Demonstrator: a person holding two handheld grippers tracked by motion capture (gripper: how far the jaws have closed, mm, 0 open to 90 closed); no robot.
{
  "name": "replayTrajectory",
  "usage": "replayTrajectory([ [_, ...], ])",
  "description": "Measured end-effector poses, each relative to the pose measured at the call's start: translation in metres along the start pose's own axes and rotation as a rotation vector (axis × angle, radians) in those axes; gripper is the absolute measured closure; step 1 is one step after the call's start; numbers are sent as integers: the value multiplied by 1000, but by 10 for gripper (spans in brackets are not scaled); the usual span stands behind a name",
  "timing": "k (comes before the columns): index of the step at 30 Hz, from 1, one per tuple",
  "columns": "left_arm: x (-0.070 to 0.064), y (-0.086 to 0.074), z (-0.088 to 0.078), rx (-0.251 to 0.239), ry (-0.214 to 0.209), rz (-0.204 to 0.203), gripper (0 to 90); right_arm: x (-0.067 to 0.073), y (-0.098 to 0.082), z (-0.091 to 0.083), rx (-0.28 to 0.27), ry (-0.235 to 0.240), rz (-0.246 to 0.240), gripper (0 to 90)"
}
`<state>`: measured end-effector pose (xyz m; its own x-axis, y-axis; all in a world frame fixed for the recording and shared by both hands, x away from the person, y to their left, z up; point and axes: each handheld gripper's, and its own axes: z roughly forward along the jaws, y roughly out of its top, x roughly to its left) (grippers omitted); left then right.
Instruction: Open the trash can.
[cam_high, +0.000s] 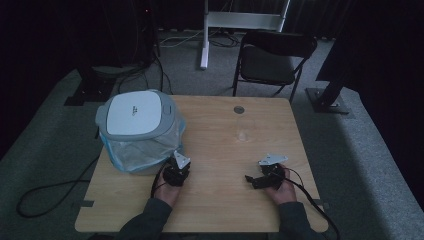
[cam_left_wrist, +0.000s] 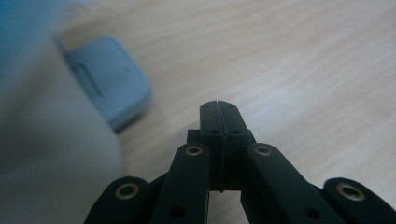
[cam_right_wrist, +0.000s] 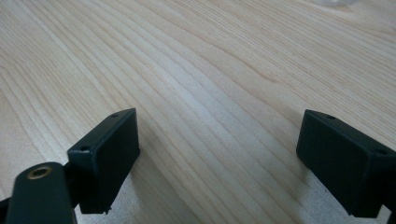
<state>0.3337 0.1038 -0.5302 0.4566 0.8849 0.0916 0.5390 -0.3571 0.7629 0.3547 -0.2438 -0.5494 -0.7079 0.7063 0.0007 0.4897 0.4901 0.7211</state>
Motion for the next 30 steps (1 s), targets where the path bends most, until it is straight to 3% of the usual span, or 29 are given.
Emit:
replayTrajectory([
  [2, 1, 3, 0, -6, 32, -14, 900, 0, 0, 0, 0, 0, 0, 124],
  [4, 5, 5, -1, -12, 43, -1, 900, 0, 0, 0, 0, 0, 0, 126],
  [5, 5, 6, -1, -18, 58, -48, 900, 0, 0, 0, 0, 0, -1, 126],
  [6, 5, 6, -1, -18, 58, -48, 900, 0, 0, 0, 0, 0, -1, 126],
  [7, 4, 7, -1, -26, 101, -92, 900, 0, 0, 0, 0, 1, 0, 126],
  [8, 4, 7, -1, -26, 101, -92, 900, 0, 0, 0, 0, 1, 0, 126],
  [9, 7, 8, 0, -27, 120, -64, 900, 0, 0, 0, 0, 1, -1, 127],
  [14, 7, 12, 2, -31, 149, -64, 900, 0, 0, 0, -1, 3, -2, 134],
  [15, 6, 14, 4, -33, 157, -85, 900, 0, 0, 0, -2, 3, -1, 135],
  [19, 6, 19, 7, -40, 184, -72, 900, 0, 0, 0, -2, 3, -1, 135],
  [23, 2, 22, 10, -47, 216, -84, 900, 0, 0, 0, -2, 3, -2, 136],
  [30, 1, 21, 18, -33, 232, -71, 900, 1, 0, 0, -3, 4, -4, 138],
])
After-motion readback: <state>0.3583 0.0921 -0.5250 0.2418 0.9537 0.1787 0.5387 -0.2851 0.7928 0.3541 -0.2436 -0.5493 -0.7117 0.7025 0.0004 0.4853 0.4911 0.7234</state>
